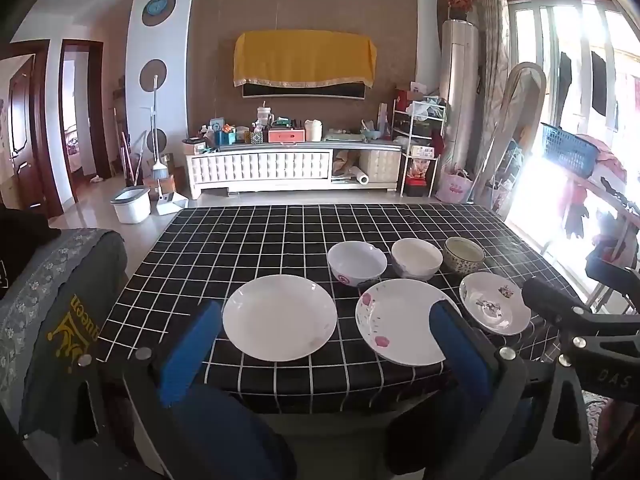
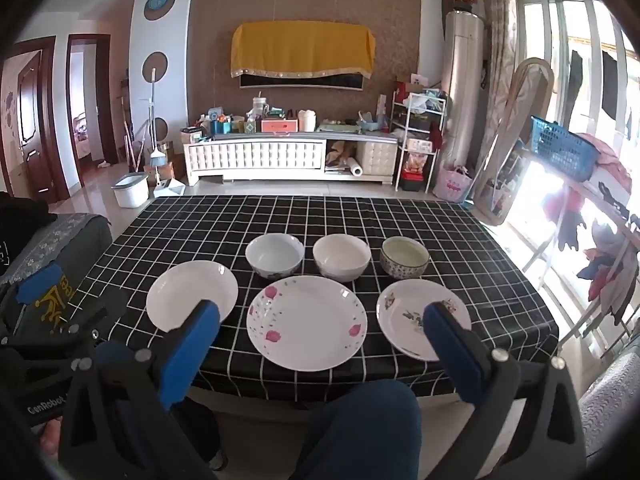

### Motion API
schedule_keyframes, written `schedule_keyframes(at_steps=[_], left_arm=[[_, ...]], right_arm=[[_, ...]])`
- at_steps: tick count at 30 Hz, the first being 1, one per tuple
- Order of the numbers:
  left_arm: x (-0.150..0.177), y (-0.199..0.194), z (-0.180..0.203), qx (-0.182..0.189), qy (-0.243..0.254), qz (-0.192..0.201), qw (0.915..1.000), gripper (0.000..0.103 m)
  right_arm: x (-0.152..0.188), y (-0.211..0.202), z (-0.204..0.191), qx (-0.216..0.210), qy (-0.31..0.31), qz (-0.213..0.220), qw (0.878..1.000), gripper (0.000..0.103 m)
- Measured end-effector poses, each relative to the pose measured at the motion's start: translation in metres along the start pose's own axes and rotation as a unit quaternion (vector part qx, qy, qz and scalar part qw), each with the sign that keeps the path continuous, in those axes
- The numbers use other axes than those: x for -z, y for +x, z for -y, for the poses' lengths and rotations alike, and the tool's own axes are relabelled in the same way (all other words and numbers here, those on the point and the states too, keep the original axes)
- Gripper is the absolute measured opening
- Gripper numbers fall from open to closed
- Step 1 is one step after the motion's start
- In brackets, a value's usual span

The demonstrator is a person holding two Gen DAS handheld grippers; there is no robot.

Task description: Organize plates and bowls

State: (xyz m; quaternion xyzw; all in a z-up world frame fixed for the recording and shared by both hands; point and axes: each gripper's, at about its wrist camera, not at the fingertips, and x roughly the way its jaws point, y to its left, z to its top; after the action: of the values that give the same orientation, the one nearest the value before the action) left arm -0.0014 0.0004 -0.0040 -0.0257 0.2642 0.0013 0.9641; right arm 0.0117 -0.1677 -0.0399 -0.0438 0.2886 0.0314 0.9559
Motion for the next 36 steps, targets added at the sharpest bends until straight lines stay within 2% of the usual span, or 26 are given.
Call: schedule_keyframes(at_steps=[36], left_arm=[[0.0018, -0.0009, -0.0036, -0.001, -0.007, -0.001, 1.0000, 0.103]], right_arm=[[0.0053, 0.0027, -0.0046, 0.006, -0.007, -0.005, 1.000, 0.103]])
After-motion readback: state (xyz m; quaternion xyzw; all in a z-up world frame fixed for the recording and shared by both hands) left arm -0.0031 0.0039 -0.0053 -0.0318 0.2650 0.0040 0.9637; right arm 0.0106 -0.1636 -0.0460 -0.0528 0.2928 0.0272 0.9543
